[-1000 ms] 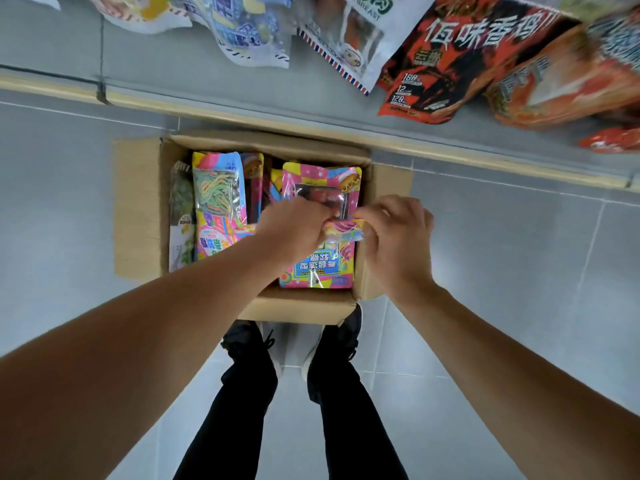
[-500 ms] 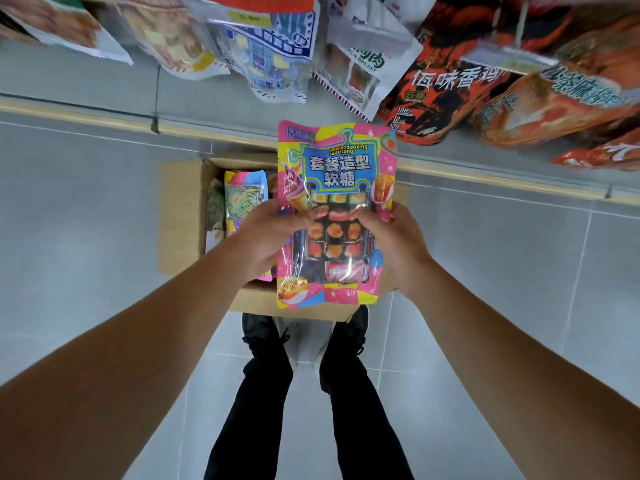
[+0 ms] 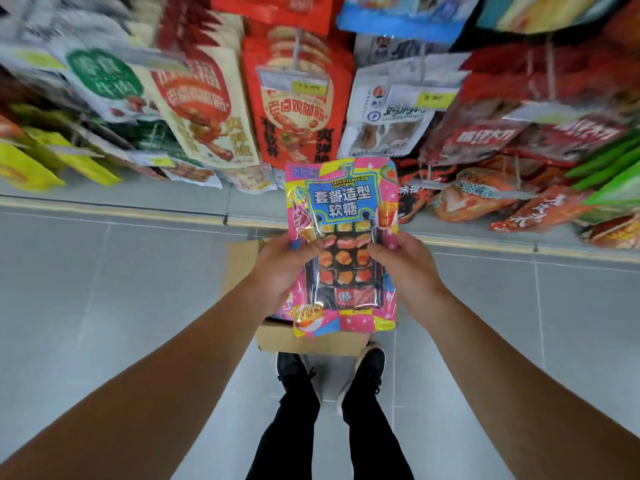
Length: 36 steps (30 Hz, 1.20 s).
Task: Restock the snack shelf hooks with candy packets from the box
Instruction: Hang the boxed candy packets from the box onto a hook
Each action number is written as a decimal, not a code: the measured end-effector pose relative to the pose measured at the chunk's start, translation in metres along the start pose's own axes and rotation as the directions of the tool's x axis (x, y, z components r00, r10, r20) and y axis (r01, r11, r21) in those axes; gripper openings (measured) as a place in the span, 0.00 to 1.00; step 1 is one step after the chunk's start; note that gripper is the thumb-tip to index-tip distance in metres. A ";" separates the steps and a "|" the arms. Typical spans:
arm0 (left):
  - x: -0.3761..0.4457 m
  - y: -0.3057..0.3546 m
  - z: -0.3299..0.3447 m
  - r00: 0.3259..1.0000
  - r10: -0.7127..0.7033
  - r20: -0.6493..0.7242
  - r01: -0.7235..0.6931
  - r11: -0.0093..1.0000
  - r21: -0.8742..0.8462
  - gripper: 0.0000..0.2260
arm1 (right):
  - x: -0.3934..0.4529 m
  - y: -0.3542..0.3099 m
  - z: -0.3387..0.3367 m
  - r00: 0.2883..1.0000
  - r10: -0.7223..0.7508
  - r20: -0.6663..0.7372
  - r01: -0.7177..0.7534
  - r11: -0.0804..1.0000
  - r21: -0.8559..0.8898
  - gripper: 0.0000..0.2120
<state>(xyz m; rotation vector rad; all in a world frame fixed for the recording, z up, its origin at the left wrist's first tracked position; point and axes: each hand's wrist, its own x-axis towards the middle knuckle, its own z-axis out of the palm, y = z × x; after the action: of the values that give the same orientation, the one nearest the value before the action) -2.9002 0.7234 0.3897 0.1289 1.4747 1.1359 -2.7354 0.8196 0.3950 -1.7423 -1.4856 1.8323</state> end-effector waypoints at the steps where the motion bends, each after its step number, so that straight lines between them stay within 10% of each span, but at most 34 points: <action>1: -0.013 0.014 0.002 1.000 0.015 0.004 -0.015 1.000 0.007 0.23 | -0.012 -0.013 -0.003 1.000 -0.022 -0.017 0.022 1.000 0.006 0.10; 20: -0.267 0.177 0.123 0.870 0.486 0.083 -0.491 0.868 0.069 0.12 | -0.231 -0.193 -0.138 0.841 -0.541 -0.028 0.541 0.837 0.082 0.10; 23: -0.298 0.197 0.146 0.834 0.546 0.083 -0.551 0.832 0.060 0.22 | -0.250 -0.215 -0.155 0.816 -0.576 -0.047 0.578 0.810 0.100 0.21; 27: -0.331 0.210 0.167 0.794 0.596 0.119 -0.605 0.793 0.069 0.07 | -0.277 -0.225 -0.179 0.791 -0.611 -0.035 0.609 0.779 0.146 0.33; 33: -0.389 0.261 0.214 0.684 0.719 0.127 -0.728 0.683 0.053 0.32 | -0.330 -0.281 -0.226 0.674 -0.730 -0.110 0.738 0.664 0.119 0.13; 36: -0.410 0.283 0.231 0.658 0.740 0.139 -0.751 0.657 0.056 0.37 | -0.344 -0.306 -0.240 0.638 -0.756 -0.146 0.770 0.632 0.088 0.22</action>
<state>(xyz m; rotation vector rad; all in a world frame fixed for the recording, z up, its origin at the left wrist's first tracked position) -2.7409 0.7296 0.9153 0.9456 1.4102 1.6712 -2.5806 0.8348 0.8897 -0.8567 -1.6397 1.3126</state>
